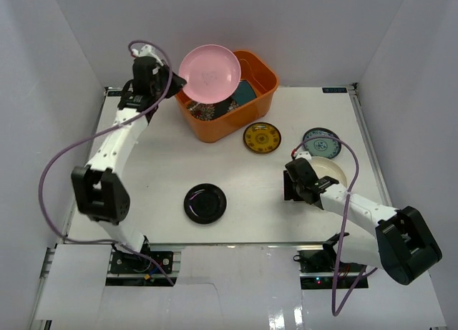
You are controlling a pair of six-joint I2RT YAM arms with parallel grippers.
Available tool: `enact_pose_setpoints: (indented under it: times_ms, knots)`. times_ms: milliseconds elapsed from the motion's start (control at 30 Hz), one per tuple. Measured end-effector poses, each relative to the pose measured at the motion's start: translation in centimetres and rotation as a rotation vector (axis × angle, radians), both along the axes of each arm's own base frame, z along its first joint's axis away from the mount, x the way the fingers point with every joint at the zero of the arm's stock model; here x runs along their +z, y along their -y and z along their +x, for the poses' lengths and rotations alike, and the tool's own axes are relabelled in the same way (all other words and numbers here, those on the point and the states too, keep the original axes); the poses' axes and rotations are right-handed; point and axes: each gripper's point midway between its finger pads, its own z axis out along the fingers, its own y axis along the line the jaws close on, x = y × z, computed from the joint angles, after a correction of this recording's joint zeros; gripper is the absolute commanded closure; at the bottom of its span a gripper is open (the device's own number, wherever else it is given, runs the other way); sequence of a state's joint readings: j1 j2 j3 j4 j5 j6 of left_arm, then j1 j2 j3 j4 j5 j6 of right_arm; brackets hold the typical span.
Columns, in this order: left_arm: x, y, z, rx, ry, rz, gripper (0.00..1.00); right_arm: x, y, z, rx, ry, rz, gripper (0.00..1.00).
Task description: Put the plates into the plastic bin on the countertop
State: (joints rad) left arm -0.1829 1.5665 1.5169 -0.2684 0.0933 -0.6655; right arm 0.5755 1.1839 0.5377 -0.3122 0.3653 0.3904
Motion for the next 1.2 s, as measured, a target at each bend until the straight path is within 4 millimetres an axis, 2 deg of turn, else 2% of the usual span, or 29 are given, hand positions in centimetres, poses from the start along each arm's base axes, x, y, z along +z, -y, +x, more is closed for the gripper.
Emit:
enact_pose_setpoints:
  times_ms: [67,133,267,300,400,433,533,567,633,667,767,867,967,1000,1033,1100,1133,1200]
  knots:
    - [-2.3,1.7,3.4,-0.023,-0.055,0.039,1.00,-0.3,0.0,-0.1,0.002,-0.011,-0.006,0.42]
    - [-5.1,3.1,5.8,-0.046,-0.117,0.079,1.00,-0.3,0.0,-0.1,0.002,-0.010,-0.005,0.43]
    - [-10.3,5.0,9.3,-0.070,-0.216,0.142,1.00,-0.5,-0.1,0.1,0.006,-0.012,-0.012,0.63]
    - [-11.5,5.3,9.9,-0.073,-0.232,0.152,1.00,-0.7,-0.1,0.1,0.006,-0.014,-0.016,0.77]
    - [-14.4,5.9,11.1,-0.074,-0.279,0.179,0.98,-0.2,0.0,0.8,0.003,0.016,-0.031,0.92]
    - [-15.3,6.2,11.5,-0.076,-0.290,0.186,0.85,0.3,0.0,1.1,-0.001,0.035,-0.029,0.92]
    - [-17.1,6.7,12.4,-0.082,-0.309,0.191,0.65,1.4,0.1,1.2,-0.001,0.065,-0.018,0.92]
    - [-17.5,6.9,12.5,-0.087,-0.314,0.188,0.51,1.8,0.2,1.1,-0.001,0.075,-0.012,0.92]
    - [-17.6,7.2,12.5,-0.093,-0.320,0.175,0.33,3.2,0.2,1.1,0.001,0.109,0.009,0.92]
    - [-17.5,7.4,12.4,-0.099,-0.321,0.167,0.21,4.2,0.1,1.1,0.001,0.131,0.024,0.92]
    - [-16.0,8.3,12.6,-0.129,-0.287,0.123,0.11,7.6,-0.7,2.0,0.011,0.194,0.075,0.92]
    - [-12.9,9.0,12.4,-0.159,-0.230,0.086,0.09,12.4,-2.5,3.6,0.047,0.272,0.129,0.92]
    - [-7.5,9.1,11.1,-0.183,-0.141,0.058,0.08,16.7,-4.2,5.7,0.095,0.355,0.142,0.92]
    - [-5.1,8.9,10.1,-0.188,-0.103,0.048,0.10,18.6,-5.3,7.1,0.115,0.383,0.141,0.92]
    - [-2.7,8.6,8.8,-0.190,-0.062,0.040,0.10,20.2,-6.3,8.6,0.134,0.415,0.138,0.92]
    - [1.6,7.3,4.2,-0.192,-0.004,0.028,0.11,22.8,-8.6,11.9,0.180,0.465,0.123,0.92]
    - [3.3,6.4,1.2,-0.187,0.034,0.023,0.12,24.1,-10.1,13.8,0.204,0.489,0.120,0.92]
    - [5.3,4.5,-5.2,-0.179,0.079,0.013,0.14,26.5,-13.3,17.9,0.267,0.543,0.119,0.92]
